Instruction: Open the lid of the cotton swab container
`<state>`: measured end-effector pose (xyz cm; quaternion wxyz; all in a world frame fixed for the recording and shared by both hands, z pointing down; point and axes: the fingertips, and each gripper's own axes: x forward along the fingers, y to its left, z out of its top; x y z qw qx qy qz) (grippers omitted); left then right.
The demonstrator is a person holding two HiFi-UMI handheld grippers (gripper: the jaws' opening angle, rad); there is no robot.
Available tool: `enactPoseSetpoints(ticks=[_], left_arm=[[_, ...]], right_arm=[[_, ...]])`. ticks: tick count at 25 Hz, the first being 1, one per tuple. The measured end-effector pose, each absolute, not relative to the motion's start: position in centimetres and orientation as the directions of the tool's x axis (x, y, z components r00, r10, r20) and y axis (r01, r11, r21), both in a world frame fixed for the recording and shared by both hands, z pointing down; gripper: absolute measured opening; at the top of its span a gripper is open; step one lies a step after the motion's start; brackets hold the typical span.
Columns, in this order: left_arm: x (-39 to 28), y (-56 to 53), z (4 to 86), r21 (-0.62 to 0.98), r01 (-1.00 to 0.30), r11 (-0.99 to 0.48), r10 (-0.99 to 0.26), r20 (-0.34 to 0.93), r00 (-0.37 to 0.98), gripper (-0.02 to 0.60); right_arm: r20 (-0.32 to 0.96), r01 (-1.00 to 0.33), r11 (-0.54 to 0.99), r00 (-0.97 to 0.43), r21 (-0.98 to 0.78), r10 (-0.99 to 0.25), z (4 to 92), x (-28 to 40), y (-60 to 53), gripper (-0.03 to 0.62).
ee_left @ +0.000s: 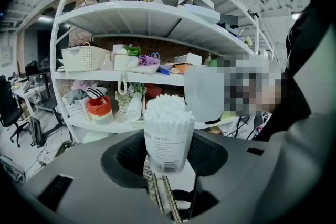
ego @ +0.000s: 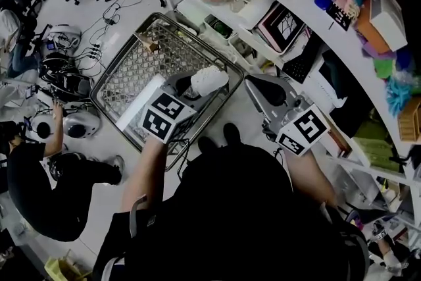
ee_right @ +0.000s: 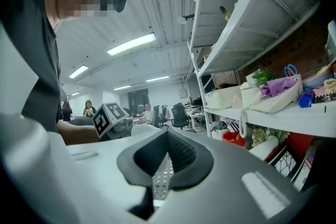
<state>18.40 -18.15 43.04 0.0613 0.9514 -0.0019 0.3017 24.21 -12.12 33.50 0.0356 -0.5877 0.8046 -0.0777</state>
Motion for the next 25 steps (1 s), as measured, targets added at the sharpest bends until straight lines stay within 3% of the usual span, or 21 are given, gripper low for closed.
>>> enactPoseSetpoints(ticks=[25], left_arm=[[10.7,-20.6,42.2,0.094,-0.272,-0.958,-0.174,0.564,0.807,0.202]], right_arm=[[0.041,-0.864,0.469,-0.483,-0.182,-0.874,33.9,20.0,-17.3,0.008]])
